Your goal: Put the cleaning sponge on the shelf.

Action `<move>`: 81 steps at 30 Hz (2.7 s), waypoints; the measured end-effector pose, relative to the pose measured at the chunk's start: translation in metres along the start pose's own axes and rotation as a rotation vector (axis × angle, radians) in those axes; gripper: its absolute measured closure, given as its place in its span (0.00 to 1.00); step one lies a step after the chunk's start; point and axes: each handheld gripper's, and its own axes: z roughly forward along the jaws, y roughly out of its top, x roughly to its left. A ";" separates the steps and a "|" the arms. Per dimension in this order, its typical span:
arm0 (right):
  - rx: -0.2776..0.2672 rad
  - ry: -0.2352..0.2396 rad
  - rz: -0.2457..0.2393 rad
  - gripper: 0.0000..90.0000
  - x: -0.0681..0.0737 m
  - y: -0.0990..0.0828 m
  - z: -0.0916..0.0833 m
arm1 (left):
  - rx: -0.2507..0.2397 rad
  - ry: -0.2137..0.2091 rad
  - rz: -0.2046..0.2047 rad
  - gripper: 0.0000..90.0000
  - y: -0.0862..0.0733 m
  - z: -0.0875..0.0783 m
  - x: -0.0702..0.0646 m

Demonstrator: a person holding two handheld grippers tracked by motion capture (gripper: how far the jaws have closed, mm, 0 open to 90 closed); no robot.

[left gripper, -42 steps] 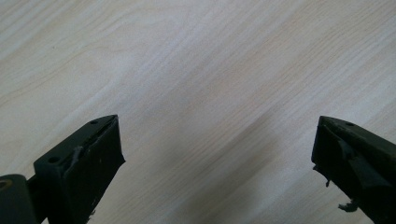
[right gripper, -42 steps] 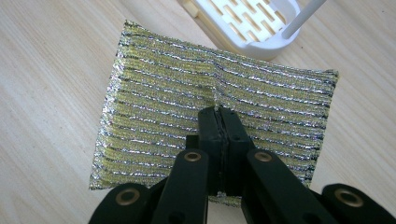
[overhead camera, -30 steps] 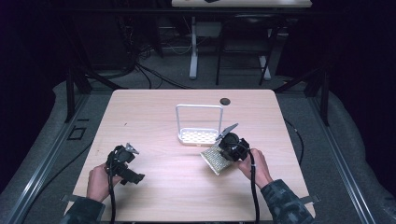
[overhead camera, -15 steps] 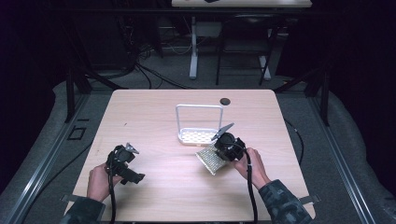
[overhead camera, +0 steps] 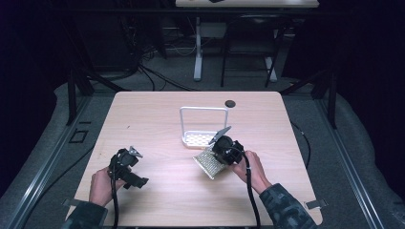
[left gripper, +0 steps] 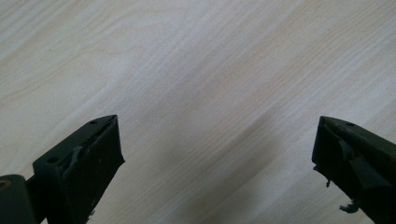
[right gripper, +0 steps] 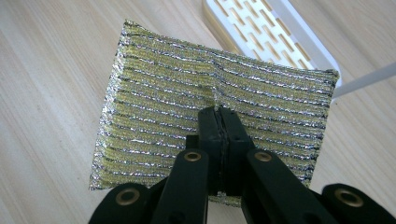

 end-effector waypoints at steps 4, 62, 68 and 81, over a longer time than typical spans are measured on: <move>-0.002 0.000 -0.019 1.00 0.003 0.004 0.002 | -0.003 -0.001 0.000 0.02 -0.001 -0.001 0.001; -0.088 -0.013 -0.045 1.00 0.000 0.053 0.025 | 0.001 -0.006 0.005 0.02 0.000 0.000 0.001; -0.098 -0.034 -0.038 1.00 -0.006 0.055 0.026 | 0.001 -0.004 0.007 0.02 0.001 0.001 0.000; -0.095 -0.053 -0.028 1.00 -0.013 0.057 0.029 | 0.002 -0.005 0.006 0.02 0.001 0.001 0.000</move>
